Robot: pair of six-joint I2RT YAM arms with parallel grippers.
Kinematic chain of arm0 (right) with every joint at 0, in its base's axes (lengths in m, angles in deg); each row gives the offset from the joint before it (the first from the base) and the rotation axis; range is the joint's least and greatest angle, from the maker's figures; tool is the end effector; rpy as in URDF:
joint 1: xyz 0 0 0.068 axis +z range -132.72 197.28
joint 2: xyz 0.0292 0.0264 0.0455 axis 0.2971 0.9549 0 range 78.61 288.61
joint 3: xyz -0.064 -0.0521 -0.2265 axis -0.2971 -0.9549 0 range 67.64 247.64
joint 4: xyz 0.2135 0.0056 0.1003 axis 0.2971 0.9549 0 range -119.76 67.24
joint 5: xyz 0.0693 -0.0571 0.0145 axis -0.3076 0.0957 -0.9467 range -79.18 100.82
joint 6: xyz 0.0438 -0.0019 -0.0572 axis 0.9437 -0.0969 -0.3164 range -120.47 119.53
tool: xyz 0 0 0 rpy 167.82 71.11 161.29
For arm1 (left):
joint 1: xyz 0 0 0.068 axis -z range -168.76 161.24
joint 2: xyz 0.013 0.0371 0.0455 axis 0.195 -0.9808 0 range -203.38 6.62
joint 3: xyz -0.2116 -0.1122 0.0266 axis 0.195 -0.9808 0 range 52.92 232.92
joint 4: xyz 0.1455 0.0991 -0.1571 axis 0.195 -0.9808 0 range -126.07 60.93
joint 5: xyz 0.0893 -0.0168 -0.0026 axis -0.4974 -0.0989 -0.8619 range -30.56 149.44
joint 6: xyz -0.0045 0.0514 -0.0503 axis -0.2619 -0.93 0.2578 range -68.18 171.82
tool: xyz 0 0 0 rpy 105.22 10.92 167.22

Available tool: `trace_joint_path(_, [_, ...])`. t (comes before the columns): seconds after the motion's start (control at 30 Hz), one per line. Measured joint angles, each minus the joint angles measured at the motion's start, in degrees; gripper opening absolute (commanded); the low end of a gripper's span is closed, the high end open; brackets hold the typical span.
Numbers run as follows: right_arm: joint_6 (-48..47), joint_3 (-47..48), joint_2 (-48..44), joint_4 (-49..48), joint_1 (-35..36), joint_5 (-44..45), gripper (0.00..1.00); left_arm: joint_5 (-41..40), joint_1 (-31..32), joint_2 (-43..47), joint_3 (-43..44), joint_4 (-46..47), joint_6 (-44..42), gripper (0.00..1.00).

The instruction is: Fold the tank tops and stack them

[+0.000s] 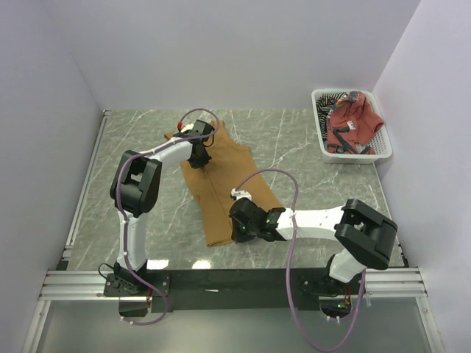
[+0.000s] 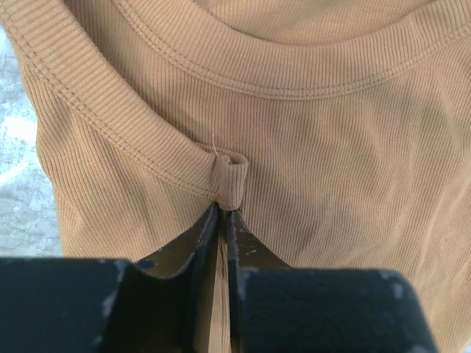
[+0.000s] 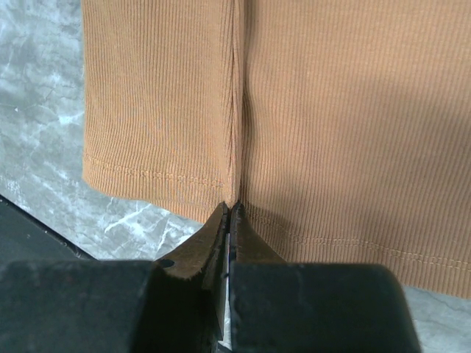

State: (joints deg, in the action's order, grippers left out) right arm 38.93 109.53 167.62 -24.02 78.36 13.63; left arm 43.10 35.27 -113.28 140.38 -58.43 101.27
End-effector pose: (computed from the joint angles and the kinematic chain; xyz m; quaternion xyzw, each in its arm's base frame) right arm 0.1422 0.2513 0.1194 -0.1706 0.9322 0.2299 0.2214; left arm 0.3839 -0.1528 0.1321 -0.2450 0.9289 -0.0338 0.2757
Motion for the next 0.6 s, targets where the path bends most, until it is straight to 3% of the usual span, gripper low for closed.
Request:
trace_joint_path(0.37, [0.5, -1.8, -2.4, 1.0, 0.0, 3.1, 0.02, 0.0, 0.4, 0.0, 0.0, 0.8, -1.0, 0.35])
trace_joint_path(0.47, [0.6, -1.8, -2.7, 1.6, 0.1, 3.6, 0.16, 0.4, 0.4, 0.0, 0.0, 1.3, -1.9, 0.48])
trace_joint_path(0.57, [0.4, -1.8, -3.8, 3.0, 0.2, 4.0, 0.40, 1.4, 0.5, 0.2, 0.0, 2.6, -3.1, 0.60])
trace_joint_path(0.6, [0.5, -1.8, -4.4, 3.8, 0.3, 4.3, 0.42, 1.7, 0.6, 0.4, -0.1, 3.0, -3.7, 0.62])
